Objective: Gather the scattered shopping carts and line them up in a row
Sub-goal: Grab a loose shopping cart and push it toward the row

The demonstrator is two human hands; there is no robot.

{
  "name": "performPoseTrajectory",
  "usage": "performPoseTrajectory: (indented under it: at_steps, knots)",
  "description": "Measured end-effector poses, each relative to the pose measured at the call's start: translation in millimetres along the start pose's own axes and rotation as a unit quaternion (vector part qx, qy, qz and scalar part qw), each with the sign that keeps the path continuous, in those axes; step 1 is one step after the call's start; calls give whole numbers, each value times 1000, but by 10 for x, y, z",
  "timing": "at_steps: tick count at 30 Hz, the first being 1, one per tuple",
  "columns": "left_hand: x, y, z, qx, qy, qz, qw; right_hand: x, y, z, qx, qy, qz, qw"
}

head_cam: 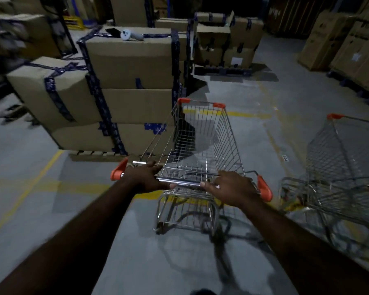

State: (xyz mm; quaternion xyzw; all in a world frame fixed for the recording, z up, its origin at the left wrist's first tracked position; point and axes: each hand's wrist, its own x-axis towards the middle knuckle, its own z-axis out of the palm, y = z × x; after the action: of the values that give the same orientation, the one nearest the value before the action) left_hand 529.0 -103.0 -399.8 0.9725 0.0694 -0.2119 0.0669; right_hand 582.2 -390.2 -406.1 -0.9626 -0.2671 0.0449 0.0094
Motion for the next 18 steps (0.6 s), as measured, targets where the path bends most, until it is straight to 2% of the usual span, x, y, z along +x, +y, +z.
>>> performPoseTrajectory:
  at_steps: [7, 12, 18]
  knots:
    - [-505, -5, 119, -107, -51, -100, 988, 57, -3, 2, -1, -25, -91, 995]
    - [-930, 130, 248, -203, -37, -142, 968, 89, -13, -58, 28, -46, -141, 989]
    - [-1437, 180, 609, -300, 18, -236, 924, 130, -221, -172, 49, -127, -163, 977]
